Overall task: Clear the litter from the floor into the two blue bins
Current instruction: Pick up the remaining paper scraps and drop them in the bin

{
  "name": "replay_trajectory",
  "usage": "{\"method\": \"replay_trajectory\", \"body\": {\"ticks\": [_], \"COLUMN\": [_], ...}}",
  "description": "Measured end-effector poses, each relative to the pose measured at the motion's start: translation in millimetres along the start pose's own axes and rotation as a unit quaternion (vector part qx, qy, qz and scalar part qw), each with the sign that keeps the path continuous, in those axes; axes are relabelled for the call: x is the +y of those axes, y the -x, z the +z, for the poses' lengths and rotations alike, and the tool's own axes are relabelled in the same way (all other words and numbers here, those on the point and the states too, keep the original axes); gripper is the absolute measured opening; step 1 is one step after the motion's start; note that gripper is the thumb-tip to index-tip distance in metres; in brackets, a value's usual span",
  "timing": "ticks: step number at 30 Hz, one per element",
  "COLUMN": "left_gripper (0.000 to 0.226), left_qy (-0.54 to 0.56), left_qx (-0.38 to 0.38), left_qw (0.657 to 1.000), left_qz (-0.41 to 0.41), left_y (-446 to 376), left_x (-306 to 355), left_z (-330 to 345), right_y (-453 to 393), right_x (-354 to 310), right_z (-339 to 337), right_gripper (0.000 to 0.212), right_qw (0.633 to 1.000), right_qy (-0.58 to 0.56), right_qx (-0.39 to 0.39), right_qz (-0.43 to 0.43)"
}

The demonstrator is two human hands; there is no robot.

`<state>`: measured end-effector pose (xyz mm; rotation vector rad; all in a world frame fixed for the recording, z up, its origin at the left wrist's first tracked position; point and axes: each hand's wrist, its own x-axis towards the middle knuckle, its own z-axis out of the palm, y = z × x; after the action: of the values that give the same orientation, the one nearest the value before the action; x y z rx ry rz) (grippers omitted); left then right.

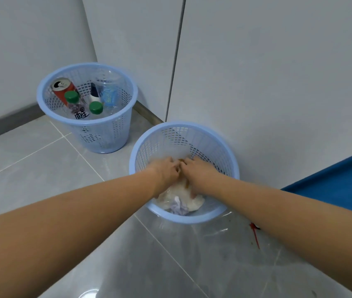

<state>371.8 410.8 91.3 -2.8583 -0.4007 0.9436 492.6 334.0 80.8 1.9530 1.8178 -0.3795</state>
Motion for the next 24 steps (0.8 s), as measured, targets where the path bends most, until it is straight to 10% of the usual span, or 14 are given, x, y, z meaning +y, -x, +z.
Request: {"method": "replay_trajectory", "body": {"ticks": [9, 17, 24], "left_gripper": [0.092, 0.051, 0.045], "left_qy": [0.109, 0.205, 0.228], "left_qx": [-0.012, 0.159, 0.347], "left_qw": [0.994, 0.966, 0.909], "left_qz": [0.013, 0.024, 0.035], "left_y": [6, 54, 155], "left_x": [-8, -21, -79], "left_z": [5, -23, -33], "right_y": [7, 60, 81], "right_x": [8, 16, -41], "right_z": [-11, -69, -147], "right_gripper": [0.074, 0.06, 0.024], "right_qw": [0.999, 0.993, 0.96], "right_qy": [-0.03, -0.114, -0.115], "right_qx": [-0.02, 0.018, 0.253], "right_qz": [-0.015, 0.011, -0.041]}}
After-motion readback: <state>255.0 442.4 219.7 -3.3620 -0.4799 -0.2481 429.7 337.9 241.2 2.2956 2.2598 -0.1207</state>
